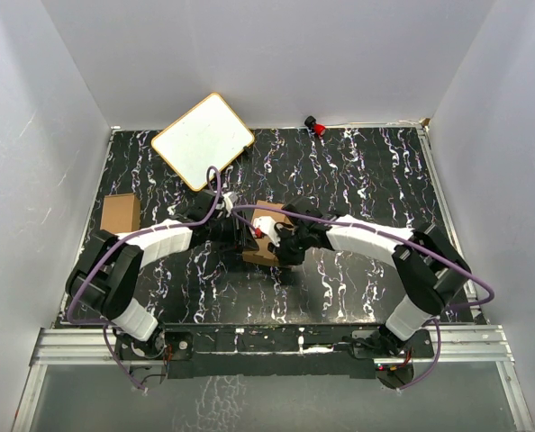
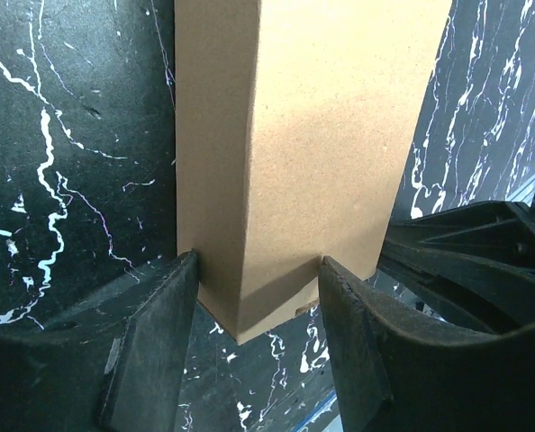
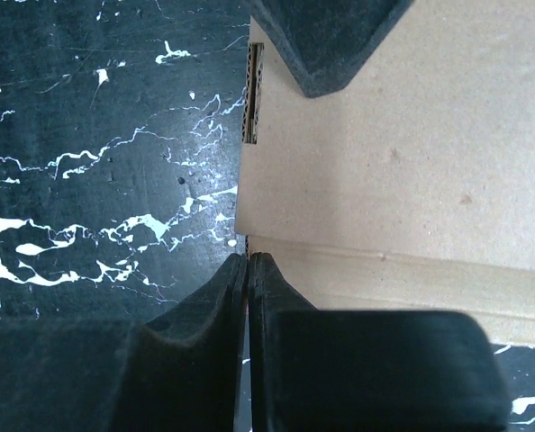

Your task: Fold the paper box

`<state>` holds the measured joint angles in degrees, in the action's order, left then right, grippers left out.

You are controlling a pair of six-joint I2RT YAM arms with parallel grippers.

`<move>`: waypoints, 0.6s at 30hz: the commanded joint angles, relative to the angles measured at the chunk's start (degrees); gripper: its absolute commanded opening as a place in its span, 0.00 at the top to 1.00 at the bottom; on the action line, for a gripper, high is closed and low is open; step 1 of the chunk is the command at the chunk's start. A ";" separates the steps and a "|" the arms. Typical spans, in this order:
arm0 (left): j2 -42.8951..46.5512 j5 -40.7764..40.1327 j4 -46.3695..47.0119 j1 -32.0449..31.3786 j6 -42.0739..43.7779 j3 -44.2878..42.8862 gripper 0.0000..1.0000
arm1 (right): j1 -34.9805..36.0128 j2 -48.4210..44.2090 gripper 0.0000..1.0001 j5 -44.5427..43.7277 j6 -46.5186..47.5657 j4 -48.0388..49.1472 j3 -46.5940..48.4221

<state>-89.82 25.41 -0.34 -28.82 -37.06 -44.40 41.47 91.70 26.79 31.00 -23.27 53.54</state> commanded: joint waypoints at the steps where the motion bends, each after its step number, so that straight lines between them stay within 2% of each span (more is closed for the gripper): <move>1: -1.21 -0.52 -2.12 -1.59 0.29 -1.12 0.48 | 1.64 2.10 0.92 1.92 -0.52 2.27 6.65; 10: -1.99 -0.47 -1.31 -2.59 -0.17 -0.84 0.48 | 1.89 3.72 0.91 0.29 -2.30 0.91 9.38; 18: -2.16 -1.25 -2.03 -2.62 0.06 -1.20 0.47 | 1.79 3.41 0.87 0.99 -1.42 -0.12 7.86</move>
<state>-90.61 24.40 -0.05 -29.56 -37.12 -45.12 42.78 95.42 25.85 29.36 -28.56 59.46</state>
